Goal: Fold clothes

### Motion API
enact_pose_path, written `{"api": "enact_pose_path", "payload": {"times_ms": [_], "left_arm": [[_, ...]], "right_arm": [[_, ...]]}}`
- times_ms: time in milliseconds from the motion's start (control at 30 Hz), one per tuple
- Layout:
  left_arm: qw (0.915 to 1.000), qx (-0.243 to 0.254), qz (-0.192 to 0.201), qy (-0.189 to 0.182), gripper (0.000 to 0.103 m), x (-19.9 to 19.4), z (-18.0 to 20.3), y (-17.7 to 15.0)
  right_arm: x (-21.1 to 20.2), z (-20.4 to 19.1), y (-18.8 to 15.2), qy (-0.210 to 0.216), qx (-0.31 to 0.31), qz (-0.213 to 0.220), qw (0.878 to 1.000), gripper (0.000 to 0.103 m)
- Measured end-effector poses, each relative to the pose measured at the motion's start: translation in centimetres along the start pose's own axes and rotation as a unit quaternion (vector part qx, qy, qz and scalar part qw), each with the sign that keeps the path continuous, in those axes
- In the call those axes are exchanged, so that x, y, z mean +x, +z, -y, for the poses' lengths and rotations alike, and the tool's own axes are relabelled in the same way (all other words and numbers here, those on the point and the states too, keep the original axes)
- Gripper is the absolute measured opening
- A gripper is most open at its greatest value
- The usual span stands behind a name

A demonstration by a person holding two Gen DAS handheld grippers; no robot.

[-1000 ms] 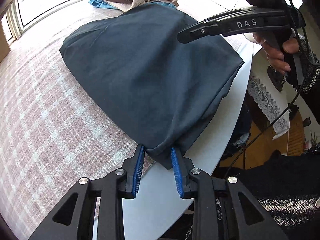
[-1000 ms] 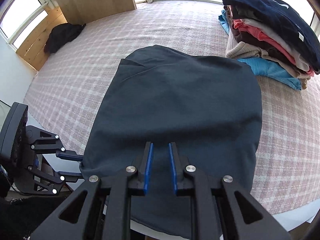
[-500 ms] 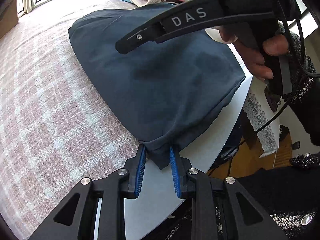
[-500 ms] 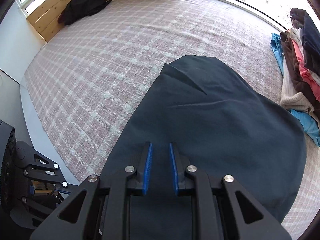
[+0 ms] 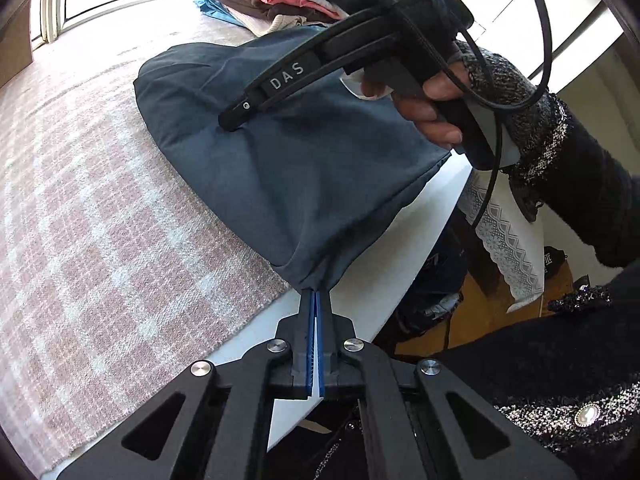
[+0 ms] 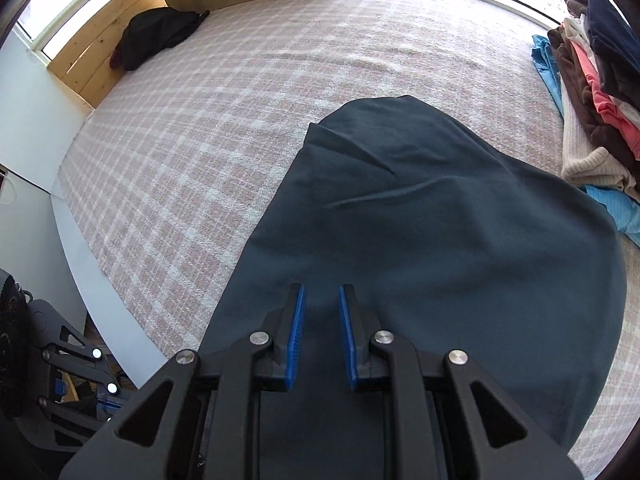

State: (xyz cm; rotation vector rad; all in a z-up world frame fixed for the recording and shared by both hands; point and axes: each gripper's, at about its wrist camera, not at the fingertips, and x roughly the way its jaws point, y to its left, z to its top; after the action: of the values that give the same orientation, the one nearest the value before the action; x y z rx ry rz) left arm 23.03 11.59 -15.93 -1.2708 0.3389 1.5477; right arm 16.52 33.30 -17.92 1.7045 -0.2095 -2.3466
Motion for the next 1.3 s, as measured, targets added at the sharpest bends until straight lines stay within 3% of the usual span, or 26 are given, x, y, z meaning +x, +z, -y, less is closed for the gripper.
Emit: {"api": "enact_pose_path", "payload": {"times_ms": [100,200,300,500,667,833,967,1100,1133,1167,1300], "left_arm": [[1.0,0.002,-0.003,-0.002,0.0,-0.1,-0.7,-0.2],[0.9998,0.008,-0.016,-0.007,0.0,-0.2,-0.6,-0.6],[0.9997,0.002,-0.025,-0.007,0.0,-0.1,-1.4,0.0],[0.9994,-0.024,-0.023,-0.012,0.004,-0.6,-4.0,-0.4],[0.9996,-0.015,-0.023,-0.009,0.003,0.4,-4.2,-0.3],[0.9995,-0.016,-0.016,-0.021,0.0,-0.1,-4.3,-0.2],[0.9995,-0.009,-0.009,-0.028,0.0,-1.3,-4.5,-0.1],[0.9968,0.022,-0.025,-0.072,0.0,-1.9,-1.8,-1.5],[0.9962,0.04,-0.035,-0.07,0.0,-1.9,-1.0,-2.1],[0.9964,0.047,-0.038,-0.059,0.0,-0.5,-2.9,0.6],[0.9995,-0.01,-0.015,-0.025,0.0,-1.8,-7.1,1.1]], "right_arm": [[-0.5,-1.7,-1.6,0.024,-0.029,-0.008,0.999,0.029],[1.2,-2.6,-3.0,-0.037,-0.068,-0.045,0.996,0.03],[0.6,-1.3,-2.9,-0.01,-0.024,-0.038,0.999,0.03],[-0.6,-1.4,-1.3,-0.015,-0.024,-0.019,0.999,0.03],[0.1,-1.4,1.7,-0.01,-0.022,-0.004,1.0,0.03],[2.0,1.2,4.7,-0.01,0.021,0.004,1.0,0.03],[2.9,3.2,6.4,-0.007,0.053,0.004,0.999,0.023],[2.8,3.0,6.5,-0.017,0.042,-0.002,0.999,0.023],[2.7,2.7,6.4,-0.021,0.037,-0.003,0.999,0.024],[2.5,2.4,6.4,-0.024,0.034,-0.003,0.999,0.025],[0.7,1.4,5.9,-0.01,0.027,0.004,1.0,0.026]]}}
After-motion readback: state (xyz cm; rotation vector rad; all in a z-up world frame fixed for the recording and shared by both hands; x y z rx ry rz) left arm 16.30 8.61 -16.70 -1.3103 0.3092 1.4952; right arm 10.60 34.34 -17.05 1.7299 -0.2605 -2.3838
